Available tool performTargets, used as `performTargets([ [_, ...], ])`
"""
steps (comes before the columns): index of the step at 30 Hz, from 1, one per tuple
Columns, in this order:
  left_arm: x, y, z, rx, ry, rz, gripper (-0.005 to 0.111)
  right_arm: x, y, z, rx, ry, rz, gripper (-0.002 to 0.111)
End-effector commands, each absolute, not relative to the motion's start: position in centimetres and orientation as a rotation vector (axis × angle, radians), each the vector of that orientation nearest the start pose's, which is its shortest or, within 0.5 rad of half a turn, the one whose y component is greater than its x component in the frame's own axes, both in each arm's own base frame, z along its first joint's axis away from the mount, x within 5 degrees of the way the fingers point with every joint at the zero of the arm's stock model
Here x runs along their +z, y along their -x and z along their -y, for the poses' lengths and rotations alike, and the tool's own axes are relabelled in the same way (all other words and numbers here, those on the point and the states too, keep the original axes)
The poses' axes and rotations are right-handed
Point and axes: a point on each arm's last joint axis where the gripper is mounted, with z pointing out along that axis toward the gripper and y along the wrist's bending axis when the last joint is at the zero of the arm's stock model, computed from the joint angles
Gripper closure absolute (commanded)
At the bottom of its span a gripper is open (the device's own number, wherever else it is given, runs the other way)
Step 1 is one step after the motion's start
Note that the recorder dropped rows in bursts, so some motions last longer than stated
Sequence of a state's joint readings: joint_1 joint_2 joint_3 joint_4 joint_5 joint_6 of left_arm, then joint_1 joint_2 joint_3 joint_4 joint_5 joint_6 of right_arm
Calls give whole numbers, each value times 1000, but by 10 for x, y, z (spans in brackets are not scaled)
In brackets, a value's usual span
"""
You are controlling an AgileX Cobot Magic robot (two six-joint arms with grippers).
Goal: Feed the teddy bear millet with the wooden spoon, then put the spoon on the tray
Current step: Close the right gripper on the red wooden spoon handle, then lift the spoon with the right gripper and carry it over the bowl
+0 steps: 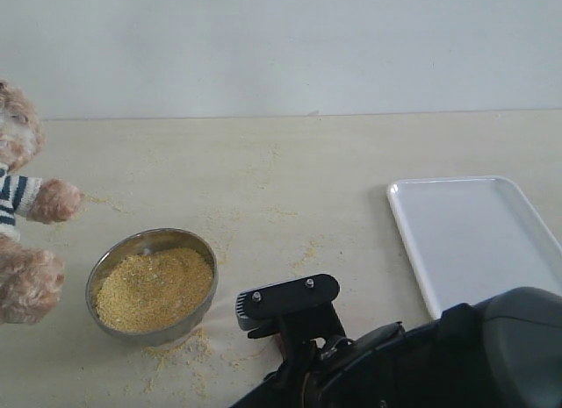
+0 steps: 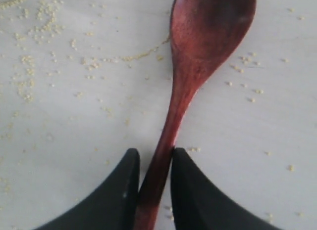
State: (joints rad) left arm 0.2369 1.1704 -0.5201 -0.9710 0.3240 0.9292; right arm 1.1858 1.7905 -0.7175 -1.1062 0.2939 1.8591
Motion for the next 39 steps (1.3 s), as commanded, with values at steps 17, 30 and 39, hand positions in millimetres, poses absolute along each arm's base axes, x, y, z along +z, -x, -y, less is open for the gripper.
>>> performTargets([
  [17,225,-215,-26,-228,186,-2279,102,118,-136,-260,249,465,-2591,108],
  [30,225,-215,-26,-226,183,-2280,102,162,-137,-241,30,851,-2413,108],
  [39,223,-214,-25,-232,183,-2288,102,171,-140,-221,-342,1162,-2320,108],
])
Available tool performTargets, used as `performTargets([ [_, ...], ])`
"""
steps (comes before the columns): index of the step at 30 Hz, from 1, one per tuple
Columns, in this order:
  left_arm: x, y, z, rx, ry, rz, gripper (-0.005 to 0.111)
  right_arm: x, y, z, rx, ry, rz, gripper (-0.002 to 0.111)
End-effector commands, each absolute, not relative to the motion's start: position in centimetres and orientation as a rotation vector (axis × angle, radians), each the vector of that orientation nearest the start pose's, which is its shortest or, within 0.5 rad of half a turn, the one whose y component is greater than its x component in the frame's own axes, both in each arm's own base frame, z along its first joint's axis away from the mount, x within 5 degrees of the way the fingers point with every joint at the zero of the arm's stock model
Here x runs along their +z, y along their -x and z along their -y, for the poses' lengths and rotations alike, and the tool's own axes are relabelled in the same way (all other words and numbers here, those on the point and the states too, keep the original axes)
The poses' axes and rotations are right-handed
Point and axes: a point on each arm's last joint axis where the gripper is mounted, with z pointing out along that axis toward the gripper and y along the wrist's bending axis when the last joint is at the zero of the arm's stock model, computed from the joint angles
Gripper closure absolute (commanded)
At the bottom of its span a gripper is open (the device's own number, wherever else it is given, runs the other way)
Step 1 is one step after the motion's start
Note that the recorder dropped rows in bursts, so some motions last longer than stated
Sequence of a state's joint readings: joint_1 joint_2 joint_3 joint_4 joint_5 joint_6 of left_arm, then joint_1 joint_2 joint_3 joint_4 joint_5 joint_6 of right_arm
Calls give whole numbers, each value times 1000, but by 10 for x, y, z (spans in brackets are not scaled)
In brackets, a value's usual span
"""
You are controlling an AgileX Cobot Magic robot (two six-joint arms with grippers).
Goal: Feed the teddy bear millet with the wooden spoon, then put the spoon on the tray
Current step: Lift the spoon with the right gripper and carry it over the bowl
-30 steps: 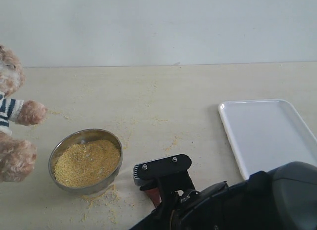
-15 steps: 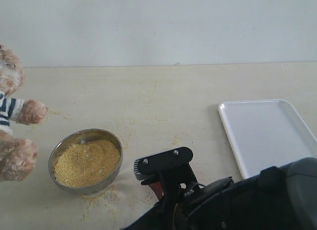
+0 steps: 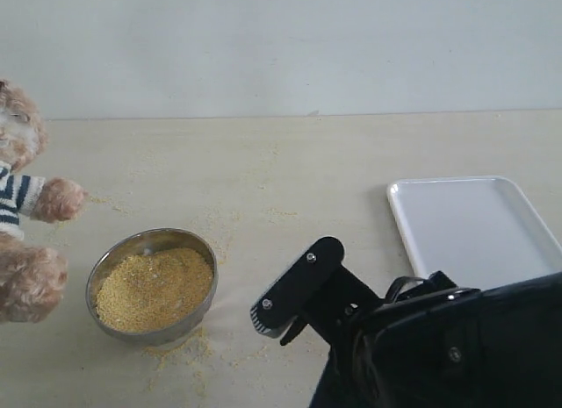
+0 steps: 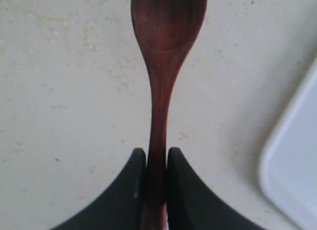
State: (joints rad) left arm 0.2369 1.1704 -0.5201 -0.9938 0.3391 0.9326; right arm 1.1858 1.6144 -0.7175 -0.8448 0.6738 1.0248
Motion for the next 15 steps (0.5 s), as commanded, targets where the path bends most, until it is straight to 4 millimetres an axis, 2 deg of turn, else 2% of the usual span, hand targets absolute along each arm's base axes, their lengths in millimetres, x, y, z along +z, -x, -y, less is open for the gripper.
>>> performTargets([
  [1,222,-213,-26,-223,189,-2288,102,176,-141,-220,-375,1189,-2299,108],
  [5,221,-214,-27,-204,199,-2281,102,212,-154,-229,-499,1255,-2211,108],
  [9,221,-214,-27,-204,199,-2281,102,253,-176,-246,-324,1337,-2223,108],
  [13,221,-213,-26,-216,194,-2286,102,288,-210,-240,-166,1286,-2260,108],
  [15,221,-213,-26,-216,194,-2286,102,301,-220,-237,-137,1335,-2234,108],
])
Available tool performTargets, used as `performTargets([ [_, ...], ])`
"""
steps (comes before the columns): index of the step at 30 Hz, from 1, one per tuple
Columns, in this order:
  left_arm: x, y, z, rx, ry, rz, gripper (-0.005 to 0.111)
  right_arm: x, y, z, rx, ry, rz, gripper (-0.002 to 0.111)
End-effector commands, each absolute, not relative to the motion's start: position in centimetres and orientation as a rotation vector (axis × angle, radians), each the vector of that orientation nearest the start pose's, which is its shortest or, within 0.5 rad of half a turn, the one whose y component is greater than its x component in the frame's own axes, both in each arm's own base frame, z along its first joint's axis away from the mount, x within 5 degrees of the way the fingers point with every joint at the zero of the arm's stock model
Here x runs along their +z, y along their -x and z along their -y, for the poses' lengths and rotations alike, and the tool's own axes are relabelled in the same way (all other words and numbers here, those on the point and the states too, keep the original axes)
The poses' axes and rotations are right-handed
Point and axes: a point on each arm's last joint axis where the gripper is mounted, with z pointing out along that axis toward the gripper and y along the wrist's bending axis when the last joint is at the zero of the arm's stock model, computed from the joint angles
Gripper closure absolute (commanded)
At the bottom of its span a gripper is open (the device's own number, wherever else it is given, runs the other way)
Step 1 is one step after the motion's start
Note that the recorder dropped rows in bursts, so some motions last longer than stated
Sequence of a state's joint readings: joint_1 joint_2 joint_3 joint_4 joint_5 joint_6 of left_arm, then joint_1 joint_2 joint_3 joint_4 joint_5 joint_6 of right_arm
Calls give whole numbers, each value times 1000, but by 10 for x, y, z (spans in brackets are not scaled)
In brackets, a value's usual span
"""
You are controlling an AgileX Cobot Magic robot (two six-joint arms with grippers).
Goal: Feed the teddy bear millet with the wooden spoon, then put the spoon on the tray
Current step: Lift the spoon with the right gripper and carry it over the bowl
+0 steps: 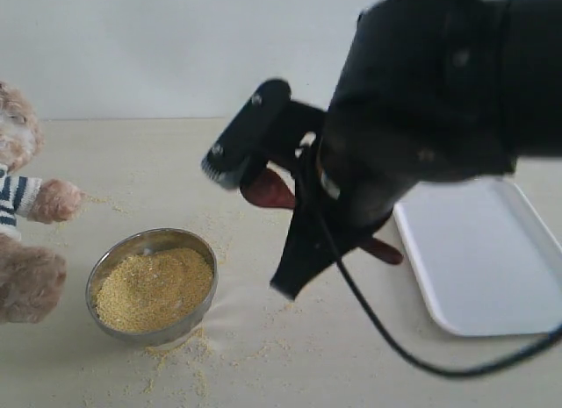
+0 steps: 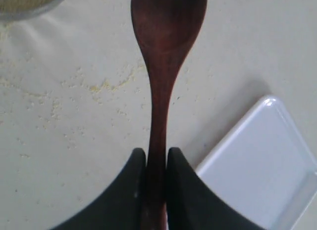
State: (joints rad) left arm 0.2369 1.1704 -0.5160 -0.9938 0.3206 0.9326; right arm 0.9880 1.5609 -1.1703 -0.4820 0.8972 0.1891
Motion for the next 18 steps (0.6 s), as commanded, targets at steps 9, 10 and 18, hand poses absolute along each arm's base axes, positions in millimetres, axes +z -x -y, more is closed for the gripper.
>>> performTargets([
  [9,221,-213,-26,-213,195,-2287,102,319,-225,-241,-73,1545,-2071,108],
  [10,221,-213,-26,-213,195,-2287,102,319,-225,-243,-47,1528,-2060,108],
  [18,221,-214,-28,-198,202,-2279,102,320,-233,-259,-3,1583,-2057,108],
])
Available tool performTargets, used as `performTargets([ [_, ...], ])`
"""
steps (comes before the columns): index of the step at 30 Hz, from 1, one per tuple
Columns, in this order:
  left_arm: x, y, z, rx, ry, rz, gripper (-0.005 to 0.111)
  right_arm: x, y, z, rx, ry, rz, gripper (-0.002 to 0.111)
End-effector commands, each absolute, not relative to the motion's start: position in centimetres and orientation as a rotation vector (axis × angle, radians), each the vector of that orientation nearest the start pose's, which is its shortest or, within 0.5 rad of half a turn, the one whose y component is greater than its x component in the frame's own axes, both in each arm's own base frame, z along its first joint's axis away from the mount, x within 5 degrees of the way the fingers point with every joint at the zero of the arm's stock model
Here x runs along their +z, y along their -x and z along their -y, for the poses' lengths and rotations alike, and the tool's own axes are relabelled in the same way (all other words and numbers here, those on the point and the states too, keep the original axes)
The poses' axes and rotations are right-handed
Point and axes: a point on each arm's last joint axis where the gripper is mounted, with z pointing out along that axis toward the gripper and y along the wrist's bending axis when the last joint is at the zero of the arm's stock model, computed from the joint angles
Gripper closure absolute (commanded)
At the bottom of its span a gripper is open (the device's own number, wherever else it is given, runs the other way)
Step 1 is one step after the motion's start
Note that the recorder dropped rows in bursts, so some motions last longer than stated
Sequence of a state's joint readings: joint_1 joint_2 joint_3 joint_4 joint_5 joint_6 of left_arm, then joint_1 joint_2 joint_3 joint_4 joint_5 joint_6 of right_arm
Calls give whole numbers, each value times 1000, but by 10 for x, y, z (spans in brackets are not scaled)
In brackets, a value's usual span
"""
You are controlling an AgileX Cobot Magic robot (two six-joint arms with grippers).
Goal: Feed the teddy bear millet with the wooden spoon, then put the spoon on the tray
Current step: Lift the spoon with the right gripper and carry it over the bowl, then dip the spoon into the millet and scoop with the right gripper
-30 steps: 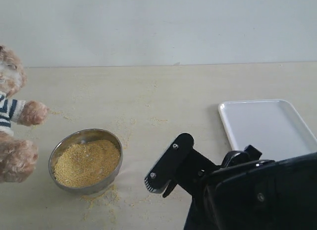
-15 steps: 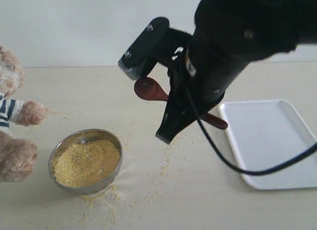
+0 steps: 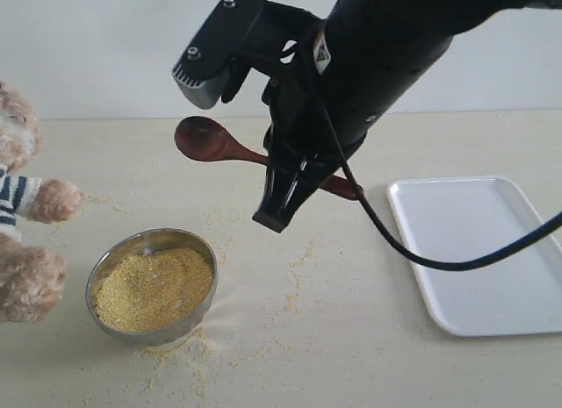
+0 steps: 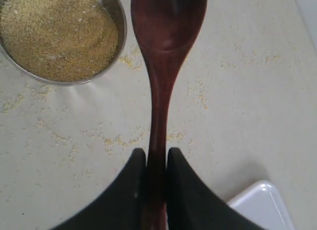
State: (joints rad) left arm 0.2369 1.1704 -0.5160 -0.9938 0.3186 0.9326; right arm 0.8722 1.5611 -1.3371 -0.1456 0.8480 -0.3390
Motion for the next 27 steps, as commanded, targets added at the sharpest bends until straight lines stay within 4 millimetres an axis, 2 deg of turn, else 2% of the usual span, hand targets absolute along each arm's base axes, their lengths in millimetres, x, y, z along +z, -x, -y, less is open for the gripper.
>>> performTargets([
  [1,221,-214,-28,-198,202,-2279,102,317,-235,-261,-25,1630,-2082,108],
  [4,221,-214,-28,-185,199,-2277,102,310,-247,-274,-68,1720,-2129,108],
  [7,221,-214,-30,-157,185,-2276,102,312,-252,-285,-43,1750,-2147,108],
  [9,222,-215,-33,-115,204,-2255,102,312,-246,-293,-3,1830,-2100,108],
  [14,223,-216,-36,-92,245,-2236,102,306,-229,-308,-28,1937,-2037,108],
  [18,223,-216,-36,-92,245,-2236,102,288,-226,-324,-83,2000,-1987,108],
  [23,223,-216,-38,-60,239,-2227,102,257,-232,-340,-364,2040,-1930,108],
  [27,224,-216,-39,-40,233,-2223,102,242,-235,-347,-430,2079,-1892,108],
])
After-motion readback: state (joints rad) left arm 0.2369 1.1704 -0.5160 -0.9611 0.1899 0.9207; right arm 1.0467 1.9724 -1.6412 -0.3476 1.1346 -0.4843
